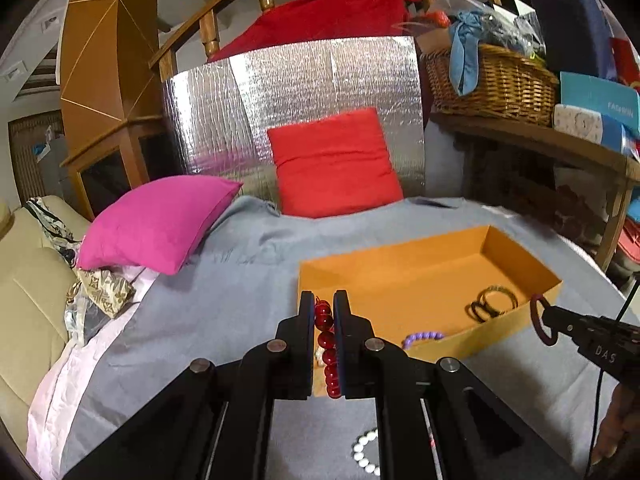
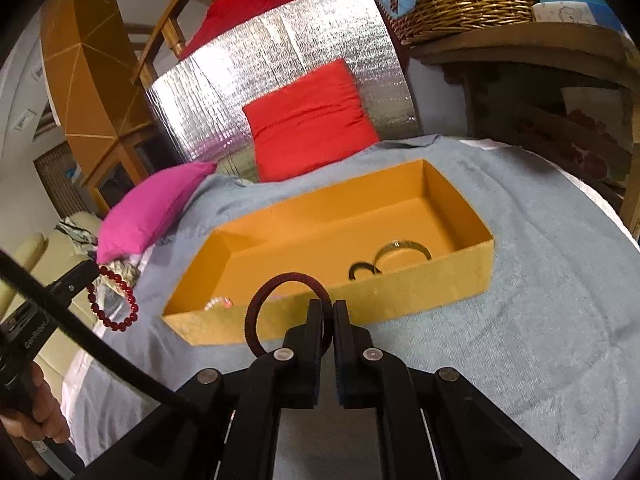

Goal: Organize jewelry
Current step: 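Carry the brown ring and red bead bracelet over the orange box with both tools, then lower both items into the orange box and open both tools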

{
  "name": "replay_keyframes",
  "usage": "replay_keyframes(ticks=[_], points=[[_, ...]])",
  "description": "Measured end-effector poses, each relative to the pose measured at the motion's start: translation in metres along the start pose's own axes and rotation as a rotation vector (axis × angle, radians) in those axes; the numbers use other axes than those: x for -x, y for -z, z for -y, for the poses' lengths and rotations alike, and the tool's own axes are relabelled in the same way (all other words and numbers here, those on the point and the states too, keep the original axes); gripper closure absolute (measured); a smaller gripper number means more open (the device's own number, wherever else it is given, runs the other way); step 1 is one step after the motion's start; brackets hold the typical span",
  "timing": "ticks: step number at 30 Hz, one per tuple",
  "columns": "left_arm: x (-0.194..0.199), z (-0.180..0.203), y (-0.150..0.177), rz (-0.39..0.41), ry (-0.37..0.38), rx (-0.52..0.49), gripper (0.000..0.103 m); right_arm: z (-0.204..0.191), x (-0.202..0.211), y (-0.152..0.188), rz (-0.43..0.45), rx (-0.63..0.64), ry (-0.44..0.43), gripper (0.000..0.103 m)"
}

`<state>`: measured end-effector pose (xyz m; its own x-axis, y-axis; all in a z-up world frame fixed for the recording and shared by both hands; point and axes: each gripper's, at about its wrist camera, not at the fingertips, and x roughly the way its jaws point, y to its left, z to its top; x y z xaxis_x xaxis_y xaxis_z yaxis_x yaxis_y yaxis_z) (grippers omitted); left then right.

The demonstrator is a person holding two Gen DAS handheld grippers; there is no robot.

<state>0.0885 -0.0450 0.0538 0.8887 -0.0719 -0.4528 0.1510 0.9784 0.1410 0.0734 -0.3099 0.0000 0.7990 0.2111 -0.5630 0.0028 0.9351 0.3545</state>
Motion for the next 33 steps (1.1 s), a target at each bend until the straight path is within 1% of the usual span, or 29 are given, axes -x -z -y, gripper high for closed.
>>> replay_keyframes(ticks=[5,11,21,26,33], points=[[0.002,-0.001,-0.011,0.025,0.008,0.017,0.094,-0.001,-0.004,-0.009,0.016,-0.022,-0.016,0.097],[0.001,0.001,-0.019,0.035,0.021,0.03,0.093,-0.003,-0.013,-0.018,0.023,-0.039,-0.027,0.097],[-0.023,0.009,-0.027,0.011,0.022,0.028,0.093,-0.014,-0.038,-0.035,0.035,-0.04,-0.056,0.097],[-0.039,0.01,-0.032,-0.001,0.004,0.015,0.093,-0.017,-0.059,-0.041,0.016,-0.037,-0.063,0.097],[-0.067,0.012,-0.03,-0.043,-0.013,-0.007,0.093,-0.022,-0.09,-0.044,-0.019,-0.025,-0.052,0.097]])
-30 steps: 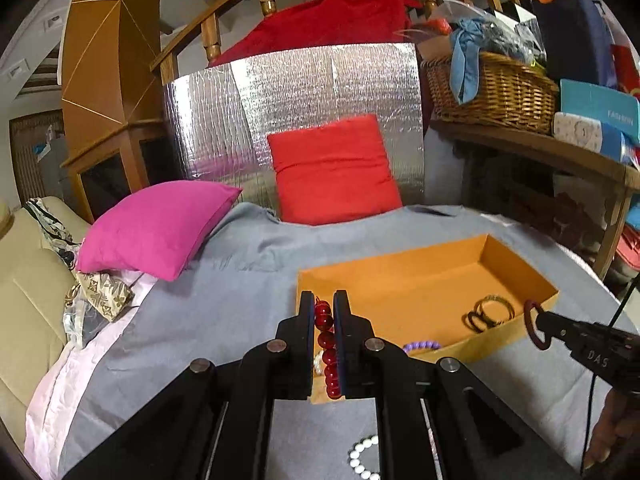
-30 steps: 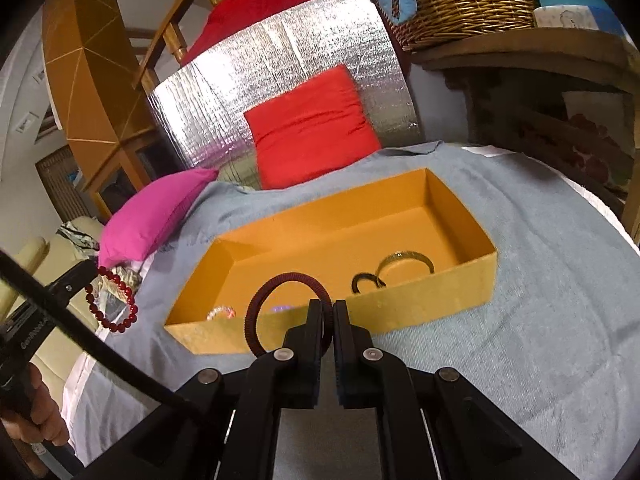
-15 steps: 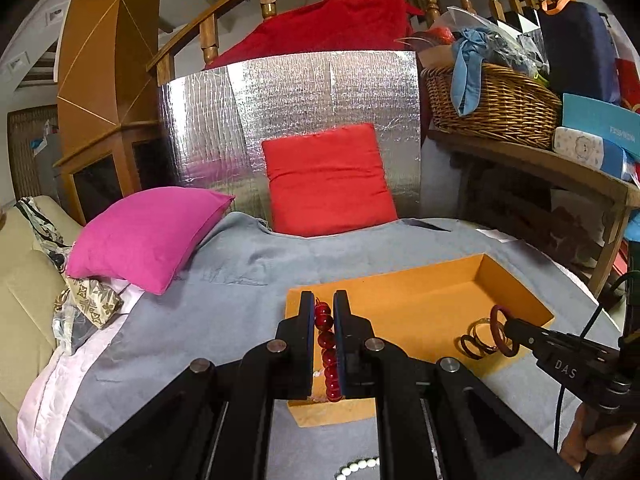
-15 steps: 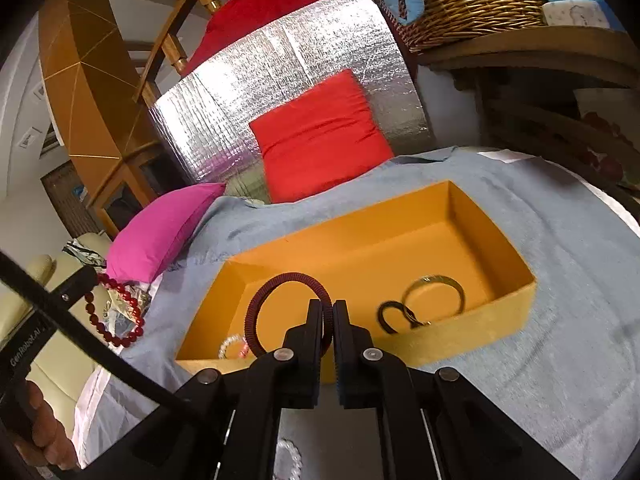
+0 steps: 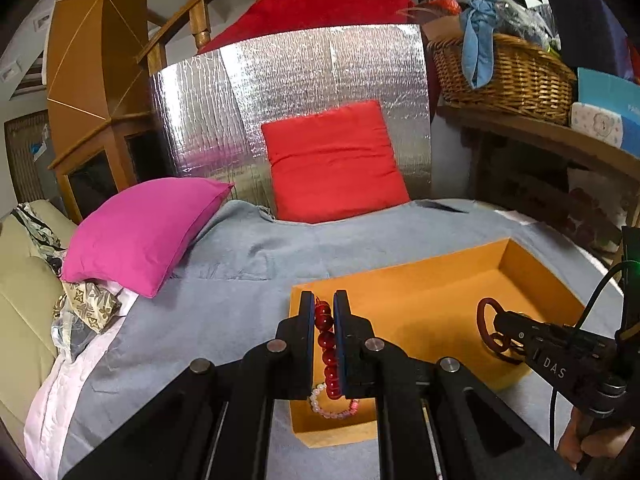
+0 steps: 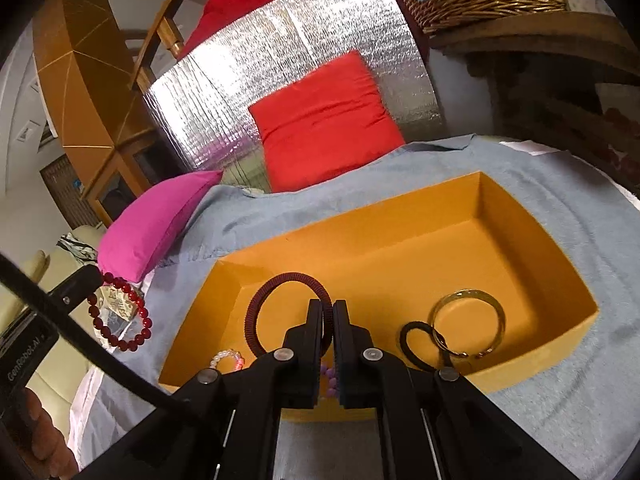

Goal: Organize jewelry
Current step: 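Lower both items into the orange box and open both tools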

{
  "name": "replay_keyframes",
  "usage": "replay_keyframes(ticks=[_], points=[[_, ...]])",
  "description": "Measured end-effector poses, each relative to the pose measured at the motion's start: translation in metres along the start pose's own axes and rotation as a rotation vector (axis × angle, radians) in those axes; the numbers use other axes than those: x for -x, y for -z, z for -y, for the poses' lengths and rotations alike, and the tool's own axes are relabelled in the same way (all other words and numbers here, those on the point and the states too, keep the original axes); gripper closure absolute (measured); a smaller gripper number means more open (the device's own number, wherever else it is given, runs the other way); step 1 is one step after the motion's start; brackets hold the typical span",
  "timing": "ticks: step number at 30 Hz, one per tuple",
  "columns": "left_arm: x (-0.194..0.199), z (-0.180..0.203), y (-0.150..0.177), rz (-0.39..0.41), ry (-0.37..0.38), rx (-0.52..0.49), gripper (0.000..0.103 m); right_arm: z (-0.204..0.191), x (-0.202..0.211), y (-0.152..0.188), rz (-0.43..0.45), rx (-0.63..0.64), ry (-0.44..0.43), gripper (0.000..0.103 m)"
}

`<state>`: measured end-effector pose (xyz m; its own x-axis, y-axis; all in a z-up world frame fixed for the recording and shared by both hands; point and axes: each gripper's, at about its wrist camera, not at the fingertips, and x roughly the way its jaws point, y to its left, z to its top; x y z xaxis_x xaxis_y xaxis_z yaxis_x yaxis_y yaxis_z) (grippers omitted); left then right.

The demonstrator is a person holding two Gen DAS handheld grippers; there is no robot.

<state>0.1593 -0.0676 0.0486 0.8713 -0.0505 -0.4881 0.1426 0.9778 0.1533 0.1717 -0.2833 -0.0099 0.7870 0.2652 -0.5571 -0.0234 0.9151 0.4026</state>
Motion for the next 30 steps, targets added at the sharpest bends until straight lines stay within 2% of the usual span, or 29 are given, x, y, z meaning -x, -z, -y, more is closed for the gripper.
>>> replay_keyframes(ticks=[12,23,24,25,26,27,28,30], points=[[-0.043,-0.006,0.008,-0.067,0.002,0.005,0.093,-0.002,-0.039,0.004,-0.056,0.018,0.034,0.097],[-0.075,-0.003,0.029,-0.184,0.009,0.0,0.093,-0.009,-0.051,0.009,-0.07,0.067,0.094,0.096],[-0.076,-0.003,0.03,-0.188,0.004,-0.003,0.088,-0.01,-0.051,0.009,-0.071,0.071,0.096,0.096],[-0.076,-0.003,0.031,-0.193,-0.006,-0.006,0.075,-0.01,-0.051,0.009,-0.072,0.072,0.099,0.095],[-0.076,-0.005,0.031,-0.194,-0.012,-0.007,0.068,-0.009,-0.05,0.009,-0.072,0.068,0.099,0.092],[-0.075,-0.006,0.031,-0.189,-0.02,-0.007,0.057,-0.008,-0.049,0.008,-0.072,0.065,0.095,0.086],[-0.074,-0.007,0.03,-0.185,-0.029,-0.007,0.051,-0.007,-0.047,0.008,-0.07,0.059,0.09,0.082],[-0.072,-0.011,0.029,-0.184,-0.042,-0.004,0.051,-0.003,-0.043,0.005,-0.057,0.039,0.087,0.073]])
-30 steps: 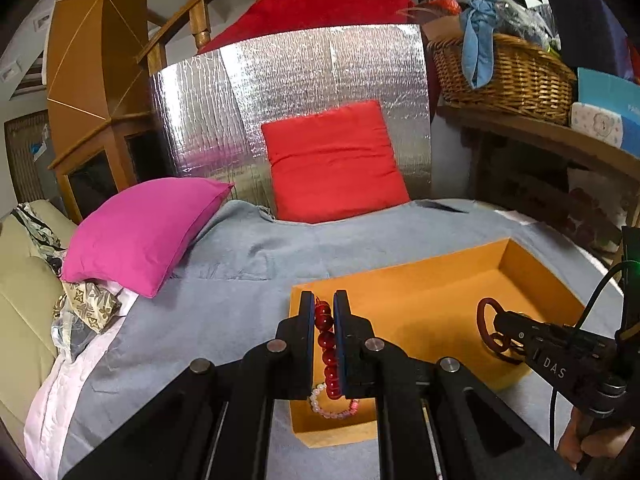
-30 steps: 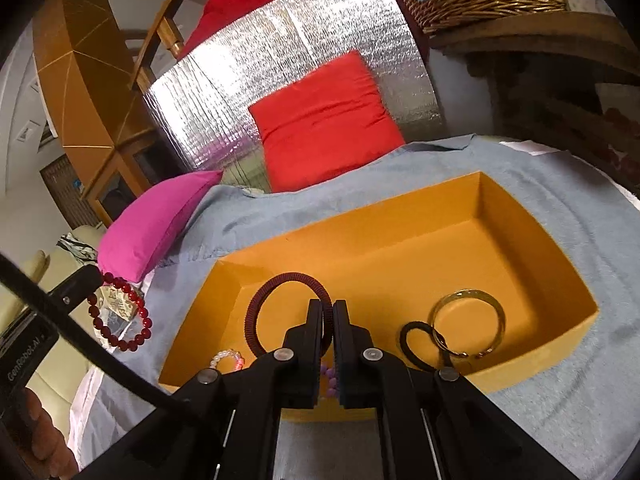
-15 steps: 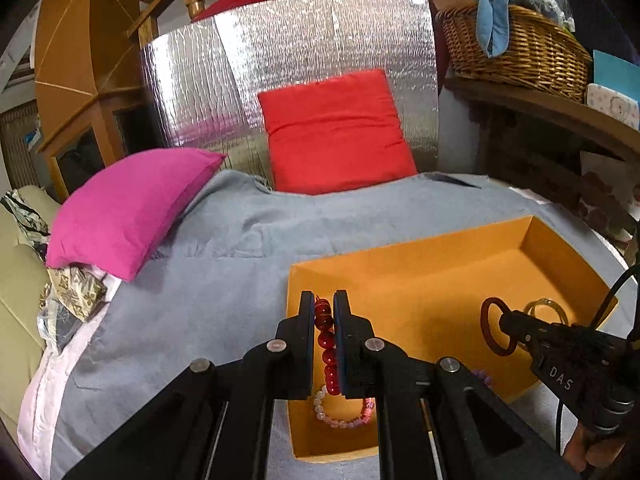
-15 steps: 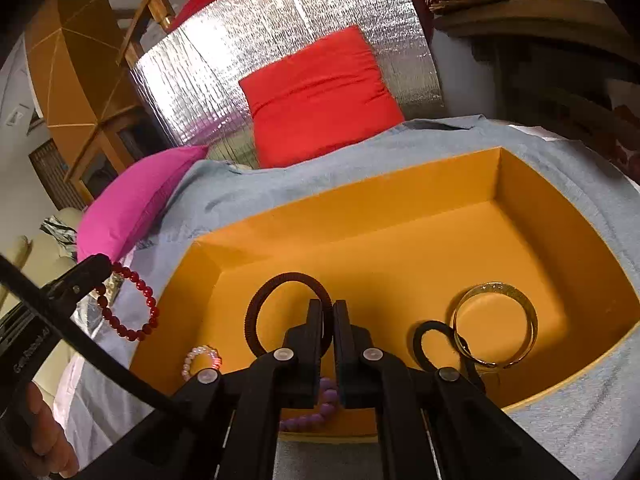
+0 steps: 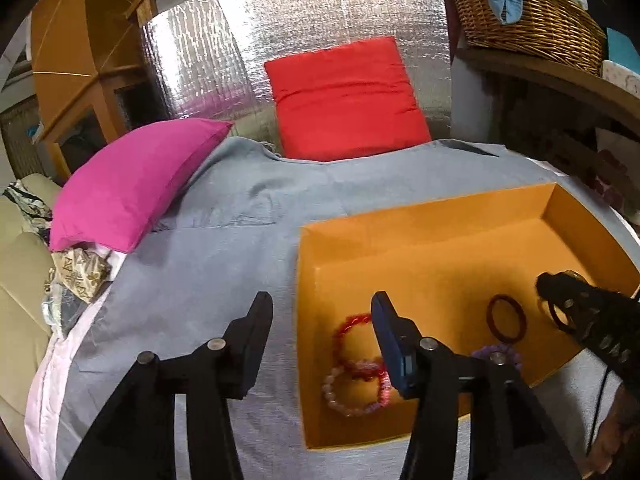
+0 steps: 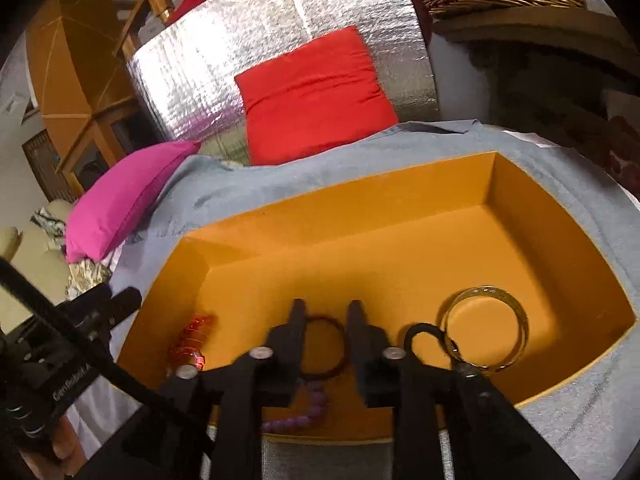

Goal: Organize jewelry
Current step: 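Lower both items into the orange box and open both tools, then move the right tool over the pink crystal bracelet and grasp it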

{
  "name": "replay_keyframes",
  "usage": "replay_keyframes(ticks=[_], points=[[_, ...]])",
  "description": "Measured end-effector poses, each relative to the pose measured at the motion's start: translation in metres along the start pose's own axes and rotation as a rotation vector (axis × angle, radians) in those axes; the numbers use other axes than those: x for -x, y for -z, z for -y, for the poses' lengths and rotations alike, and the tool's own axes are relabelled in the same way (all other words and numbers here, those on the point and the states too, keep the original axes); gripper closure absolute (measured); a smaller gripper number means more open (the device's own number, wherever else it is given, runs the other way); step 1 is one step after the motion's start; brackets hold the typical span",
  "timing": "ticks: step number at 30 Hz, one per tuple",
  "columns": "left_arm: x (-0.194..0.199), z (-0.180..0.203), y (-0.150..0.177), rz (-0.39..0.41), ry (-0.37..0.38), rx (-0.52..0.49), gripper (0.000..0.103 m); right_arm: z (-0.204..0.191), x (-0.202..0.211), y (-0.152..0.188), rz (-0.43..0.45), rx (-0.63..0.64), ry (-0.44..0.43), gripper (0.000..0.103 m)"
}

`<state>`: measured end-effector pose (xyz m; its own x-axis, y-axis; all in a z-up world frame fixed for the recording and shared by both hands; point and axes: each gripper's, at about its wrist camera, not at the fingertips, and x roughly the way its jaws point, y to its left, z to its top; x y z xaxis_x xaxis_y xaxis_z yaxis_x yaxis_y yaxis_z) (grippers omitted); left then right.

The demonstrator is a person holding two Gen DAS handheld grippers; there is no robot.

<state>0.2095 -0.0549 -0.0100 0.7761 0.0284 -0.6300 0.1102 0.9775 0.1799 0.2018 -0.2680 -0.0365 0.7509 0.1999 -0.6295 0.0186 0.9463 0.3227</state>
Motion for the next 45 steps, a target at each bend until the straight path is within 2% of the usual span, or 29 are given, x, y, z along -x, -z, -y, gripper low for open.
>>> replay_keyframes(ticks=[4,8,11,14,20,22,25,28,33,37,45], points=[[0.007,-0.008,0.0,0.001,-0.022,0.007,0.044,0.009,0.013,-0.004,0.027,-0.027,-0.012,0.073],[0.02,-0.012,0.003,0.004,-0.05,-0.009,0.043,0.014,0.037,-0.008,0.066,-0.031,-0.015,0.073],[0.035,-0.017,0.012,0.005,-0.072,-0.009,0.042,0.013,0.055,-0.006,0.079,-0.024,-0.021,0.073],[0.049,-0.022,0.028,-0.01,-0.089,0.003,0.037,0.01,0.077,0.0,0.079,-0.003,-0.026,0.073],[0.084,-0.022,0.067,-0.019,-0.117,-0.031,0.037,0.006,0.116,0.029,0.061,0.02,-0.035,0.073],[0.097,-0.022,0.082,-0.019,-0.12,-0.02,0.032,0.007,0.128,0.04,0.059,0.026,-0.03,0.073],[0.114,-0.024,0.101,-0.016,-0.101,0.01,0.031,0.012,0.143,0.064,0.018,0.011,-0.033,0.073],[0.123,-0.024,0.114,-0.014,-0.092,0.024,0.031,0.015,0.149,0.08,-0.022,0.003,-0.039,0.073],[0.123,-0.018,0.118,-0.002,-0.102,-0.014,0.031,0.01,0.143,0.101,-0.104,0.05,-0.031,0.073],[0.115,-0.014,0.119,-0.01,-0.094,-0.032,0.031,0.004,0.125,0.108,-0.172,0.062,-0.033,0.073],[0.102,-0.009,0.114,-0.018,-0.083,-0.064,0.031,-0.007,0.099,0.109,-0.249,0.06,-0.05,0.073]])
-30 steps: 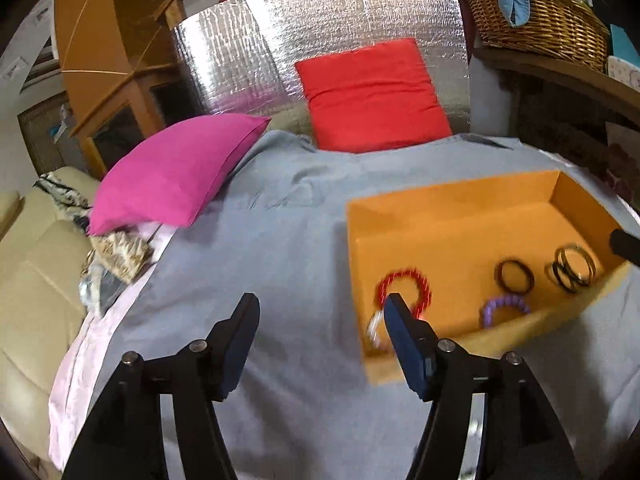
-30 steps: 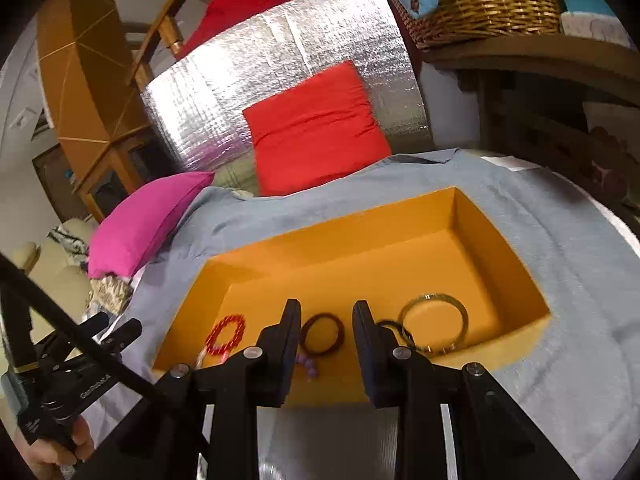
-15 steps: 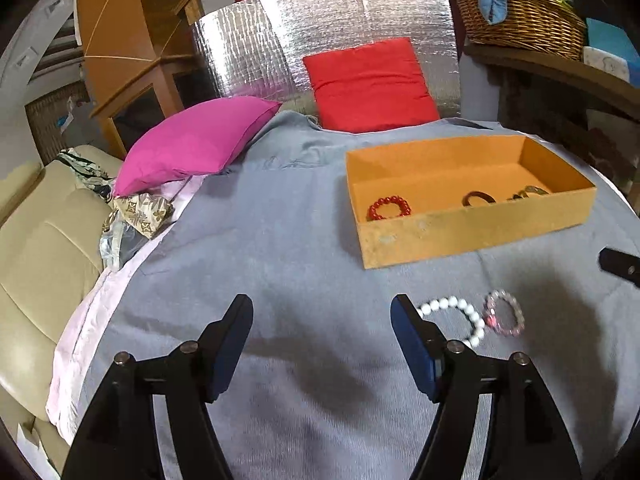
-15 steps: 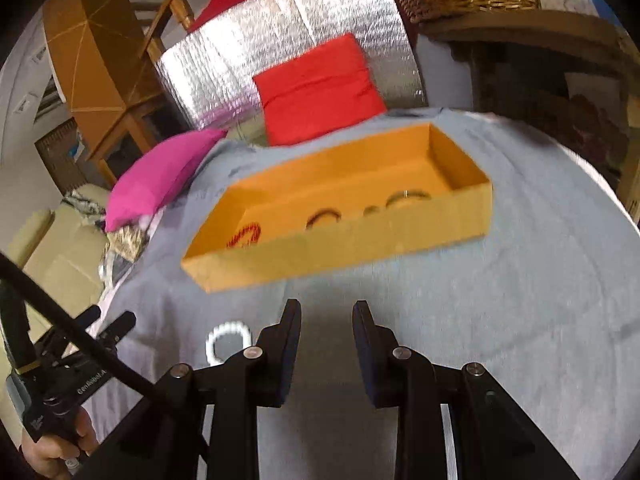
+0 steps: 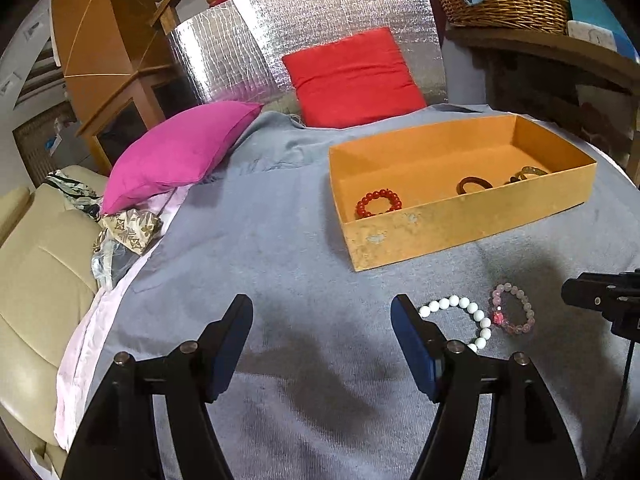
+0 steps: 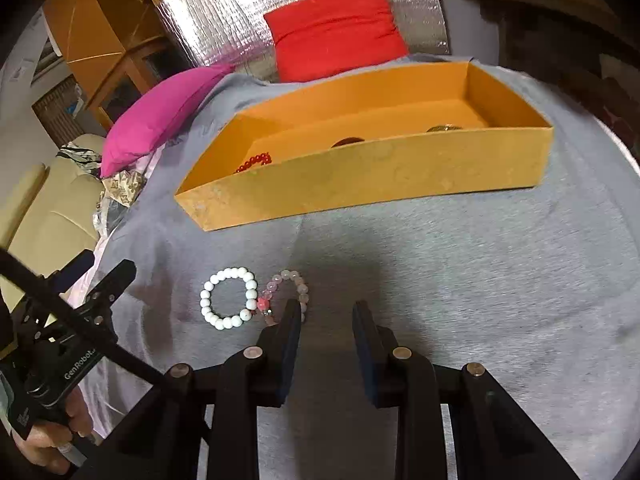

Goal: Organize jewelry
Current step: 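Move the right tool over the pink crystal bracelet and grasp it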

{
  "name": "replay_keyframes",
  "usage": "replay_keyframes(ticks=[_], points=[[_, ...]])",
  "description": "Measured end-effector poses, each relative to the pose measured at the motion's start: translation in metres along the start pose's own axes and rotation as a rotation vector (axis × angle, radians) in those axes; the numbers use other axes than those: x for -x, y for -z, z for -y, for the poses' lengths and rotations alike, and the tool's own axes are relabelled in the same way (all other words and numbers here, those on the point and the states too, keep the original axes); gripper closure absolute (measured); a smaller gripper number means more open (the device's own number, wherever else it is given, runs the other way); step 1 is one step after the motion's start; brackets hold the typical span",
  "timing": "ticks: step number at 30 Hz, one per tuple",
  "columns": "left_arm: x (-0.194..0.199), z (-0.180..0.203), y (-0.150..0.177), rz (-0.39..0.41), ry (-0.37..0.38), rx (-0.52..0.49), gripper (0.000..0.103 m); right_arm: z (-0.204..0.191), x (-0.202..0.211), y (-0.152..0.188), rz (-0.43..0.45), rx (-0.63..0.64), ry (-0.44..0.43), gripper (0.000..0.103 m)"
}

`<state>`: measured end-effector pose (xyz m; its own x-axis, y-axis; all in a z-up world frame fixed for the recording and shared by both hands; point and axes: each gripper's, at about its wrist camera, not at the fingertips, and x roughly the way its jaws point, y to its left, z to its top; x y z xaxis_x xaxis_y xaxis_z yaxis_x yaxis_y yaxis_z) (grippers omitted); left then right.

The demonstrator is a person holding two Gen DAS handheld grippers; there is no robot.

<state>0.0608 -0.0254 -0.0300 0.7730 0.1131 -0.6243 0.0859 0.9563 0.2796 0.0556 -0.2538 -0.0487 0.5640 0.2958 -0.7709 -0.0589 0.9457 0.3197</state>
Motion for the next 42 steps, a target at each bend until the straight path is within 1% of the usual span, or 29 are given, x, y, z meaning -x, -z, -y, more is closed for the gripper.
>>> replay_keyframes(ticks=[8,17,30,42], points=[[-0.006,-0.003,0.003,-0.018,-0.003,-0.022,0.031,-0.006,-0.011,0.001,-0.031,-0.004,-0.003,0.073],[-0.013,-0.011,0.007,-0.045,-0.001,-0.017,0.031,-0.015,-0.019,0.001,-0.04,0.006,0.0,0.073],[-0.017,-0.016,0.01,-0.061,0.0,-0.021,0.031,-0.026,-0.029,0.002,-0.052,0.03,0.002,0.073],[-0.019,-0.015,0.011,-0.069,0.001,-0.022,0.031,-0.028,-0.038,0.001,-0.046,0.046,0.043,0.073]])
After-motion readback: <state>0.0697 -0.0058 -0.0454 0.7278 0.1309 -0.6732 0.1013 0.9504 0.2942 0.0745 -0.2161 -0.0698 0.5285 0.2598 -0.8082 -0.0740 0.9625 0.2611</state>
